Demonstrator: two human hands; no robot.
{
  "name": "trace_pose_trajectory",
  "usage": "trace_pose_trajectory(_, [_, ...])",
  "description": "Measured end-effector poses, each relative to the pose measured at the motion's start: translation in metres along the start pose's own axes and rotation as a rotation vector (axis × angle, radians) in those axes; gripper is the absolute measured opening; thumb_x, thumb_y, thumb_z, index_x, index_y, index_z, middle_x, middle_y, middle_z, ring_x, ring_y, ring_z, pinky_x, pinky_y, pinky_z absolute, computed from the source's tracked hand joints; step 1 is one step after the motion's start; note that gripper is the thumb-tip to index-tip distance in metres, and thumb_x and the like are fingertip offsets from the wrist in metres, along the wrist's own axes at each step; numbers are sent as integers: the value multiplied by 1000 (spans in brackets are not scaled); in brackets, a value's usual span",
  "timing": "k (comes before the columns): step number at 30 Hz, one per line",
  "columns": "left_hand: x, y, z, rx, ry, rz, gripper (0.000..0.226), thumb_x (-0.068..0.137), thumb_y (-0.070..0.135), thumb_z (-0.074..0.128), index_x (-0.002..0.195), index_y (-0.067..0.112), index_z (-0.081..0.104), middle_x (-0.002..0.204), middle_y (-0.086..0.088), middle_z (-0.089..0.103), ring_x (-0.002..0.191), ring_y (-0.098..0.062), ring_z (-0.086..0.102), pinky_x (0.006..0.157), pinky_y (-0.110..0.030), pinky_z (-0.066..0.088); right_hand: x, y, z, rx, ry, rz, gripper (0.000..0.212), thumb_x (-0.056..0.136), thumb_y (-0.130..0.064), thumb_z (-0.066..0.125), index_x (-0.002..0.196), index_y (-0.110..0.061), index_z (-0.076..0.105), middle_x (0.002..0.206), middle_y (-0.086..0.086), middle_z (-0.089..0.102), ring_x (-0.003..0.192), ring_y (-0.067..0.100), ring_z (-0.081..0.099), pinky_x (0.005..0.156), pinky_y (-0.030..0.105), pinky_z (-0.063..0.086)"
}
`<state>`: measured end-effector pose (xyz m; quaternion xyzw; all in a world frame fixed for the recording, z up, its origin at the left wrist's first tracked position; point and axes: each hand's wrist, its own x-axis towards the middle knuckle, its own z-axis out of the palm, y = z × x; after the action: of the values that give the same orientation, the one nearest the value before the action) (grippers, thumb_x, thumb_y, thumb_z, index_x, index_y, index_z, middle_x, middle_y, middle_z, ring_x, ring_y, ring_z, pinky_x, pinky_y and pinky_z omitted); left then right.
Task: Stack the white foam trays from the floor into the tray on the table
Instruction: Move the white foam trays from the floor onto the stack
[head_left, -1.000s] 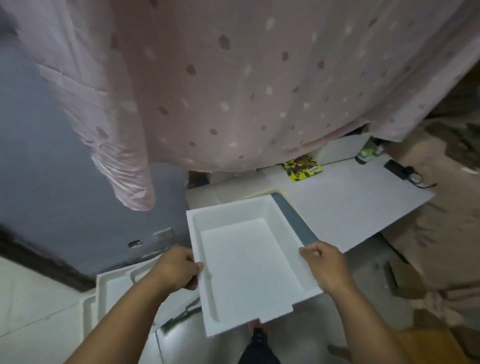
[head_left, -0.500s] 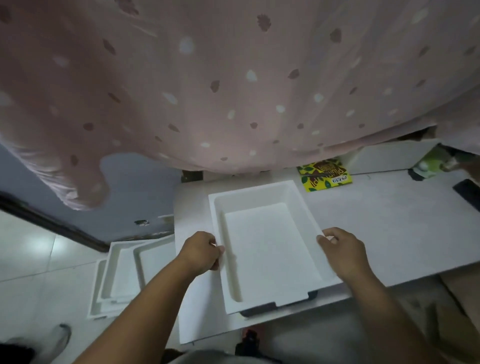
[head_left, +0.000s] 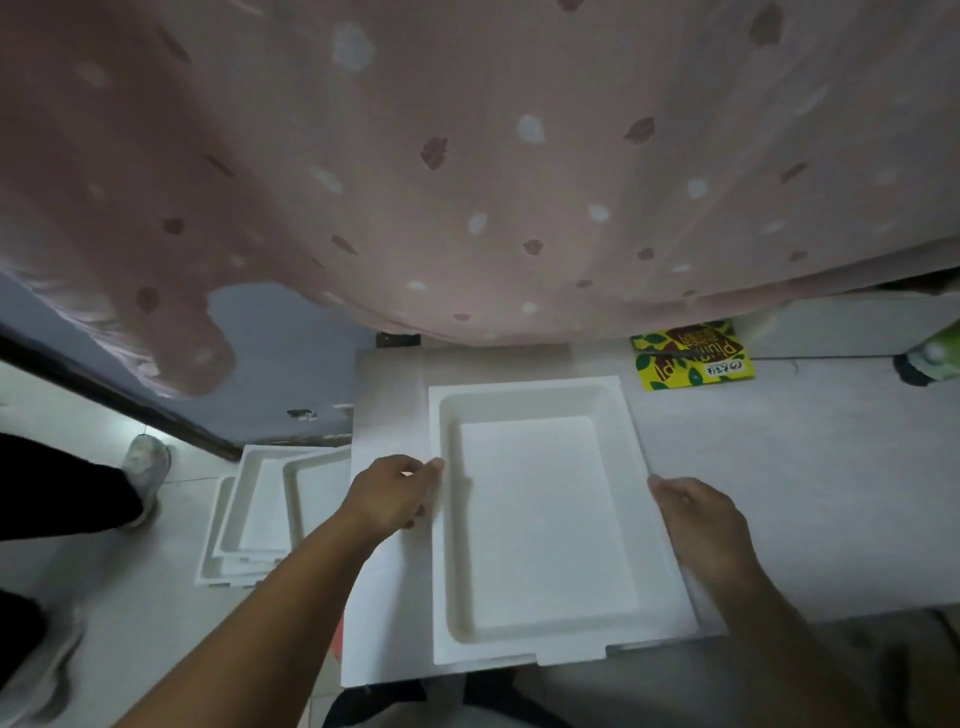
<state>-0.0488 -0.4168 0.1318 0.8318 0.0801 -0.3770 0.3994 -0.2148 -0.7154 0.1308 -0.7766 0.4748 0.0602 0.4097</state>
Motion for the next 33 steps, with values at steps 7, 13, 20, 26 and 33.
trace_pose_trajectory(7, [62, 29, 16, -224, 69, 11, 65, 89, 64, 52, 140, 23, 53, 136, 2, 57, 125, -23, 54, 108, -42, 42, 95, -43, 26, 365, -285, 53, 57, 76, -64, 67, 121, -29, 67, 123, -4, 70, 116, 21, 64, 106, 48, 46])
trace_pose_trajectory(13, [75, 20, 42, -271, 121, -16, 43, 94, 56, 53, 119, 24, 66, 117, -1, 67, 99, -24, 60, 91, -40, 48, 126, -36, 47, 452, -299, 59, 95, 59, -72, 73, 139, -23, 56, 140, -2, 60, 128, 21, 57, 112, 49, 39])
trace_pose_trajectory(20, [80, 21, 41, -247, 162, 23, 37, 94, 52, 52, 111, 24, 70, 82, 1, 62, 86, -35, 60, 88, -48, 52, 123, -58, 40, 130, -217, -129, 43, 97, -49, 50, 63, -25, 39, 65, -8, 39, 63, 12, 39, 71, 33, 34])
trace_pose_trajectory(26, [79, 23, 37, -274, 182, 48, 31, 96, 46, 53, 110, 25, 70, 90, 2, 67, 84, -24, 58, 80, -37, 46, 128, -73, 39, -47, -142, -225, 49, 101, -45, 45, 61, -18, 35, 64, 1, 37, 67, 21, 40, 71, 36, 32])
trace_pose_trajectory(33, [82, 26, 39, -146, 204, 89, 36, 98, 48, 47, 106, 19, 68, 98, -5, 68, 93, -27, 62, 88, -41, 49, 129, -72, 44, -23, -155, -206, 43, 102, -46, 44, 94, -10, 65, 96, 9, 63, 102, 32, 57, 89, 39, 41])
